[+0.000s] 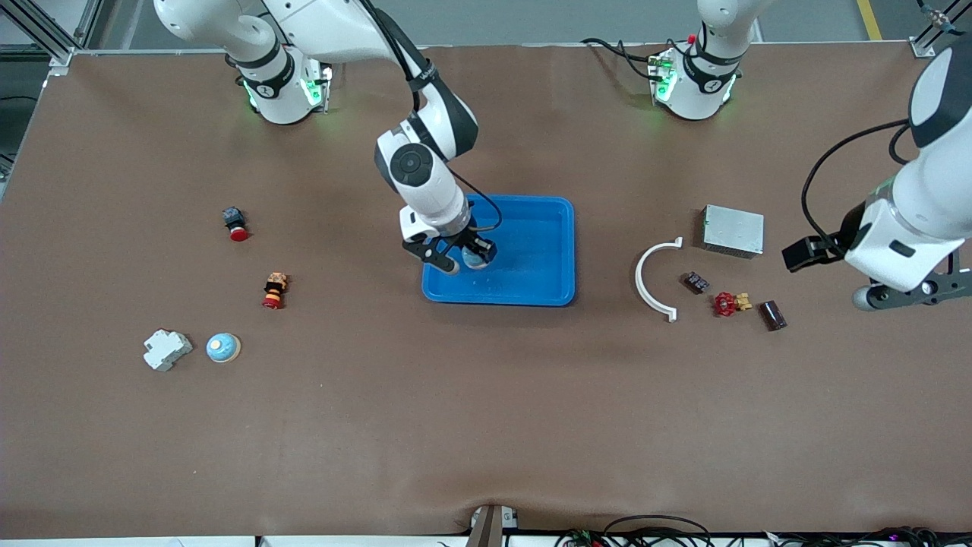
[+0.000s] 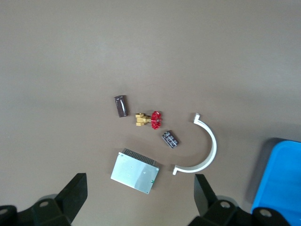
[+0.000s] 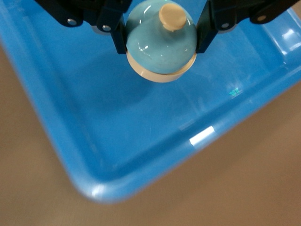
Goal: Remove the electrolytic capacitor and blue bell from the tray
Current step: 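Lift the second bell with the right gripper while the left gripper withdraws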
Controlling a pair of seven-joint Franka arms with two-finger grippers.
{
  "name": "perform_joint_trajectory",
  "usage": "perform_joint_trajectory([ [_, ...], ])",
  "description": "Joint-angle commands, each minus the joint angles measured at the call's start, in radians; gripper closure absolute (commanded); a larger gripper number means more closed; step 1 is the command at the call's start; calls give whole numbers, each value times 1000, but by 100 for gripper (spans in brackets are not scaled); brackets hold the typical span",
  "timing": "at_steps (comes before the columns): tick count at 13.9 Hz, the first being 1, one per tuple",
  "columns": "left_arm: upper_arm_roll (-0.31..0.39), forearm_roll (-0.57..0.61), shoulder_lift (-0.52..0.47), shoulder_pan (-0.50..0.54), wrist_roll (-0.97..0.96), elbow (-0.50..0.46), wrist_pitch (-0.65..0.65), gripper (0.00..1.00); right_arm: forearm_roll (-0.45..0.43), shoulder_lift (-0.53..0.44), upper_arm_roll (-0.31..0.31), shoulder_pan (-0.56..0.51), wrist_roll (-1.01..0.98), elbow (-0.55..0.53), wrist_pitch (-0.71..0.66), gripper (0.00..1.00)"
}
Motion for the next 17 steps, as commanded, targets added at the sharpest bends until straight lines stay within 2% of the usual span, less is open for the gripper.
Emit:
perform_joint_trajectory([
  [1, -21, -39, -71, -2, 27, 0, -22, 0, -8, -65, -110, -5, -141, 26, -155, 100],
  [2, 33, -109, -147, -24, 40, -11, -19, 0, -6, -74, -158, -7, -218, 32, -195, 100],
  [4, 228, -194, -215, -155, 75, -34, -21, 0, -3, -76, -236, -36, -367, 57, -255, 100],
  [6, 448, -335, -272, -267, 118, -45, -39, 0, 0, -73, -244, -132, -517, 86, -289, 100],
  [9, 672, -382, -361, -424, 213, -114, -36, 0, 8, -62, -244, -253, -678, 140, -320, 100],
  [11, 771, -389, -405, -508, 276, -158, -33, 0, 9, -28, -241, -325, -772, 199, -346, 100],
  [13, 867, -389, -471, -596, 328, -242, 2, 0, 17, 19, -236, -396, -875, 242, -346, 100],
  [15, 932, -388, -527, -646, 366, -325, 45, 0, 89, 79, -236, -459, -982, 290, -346, 100],
  [17, 944, -389, -539, -648, 423, -335, 41, 0, 144, 134, -236, -513, -1070, 336, -346, 100],
])
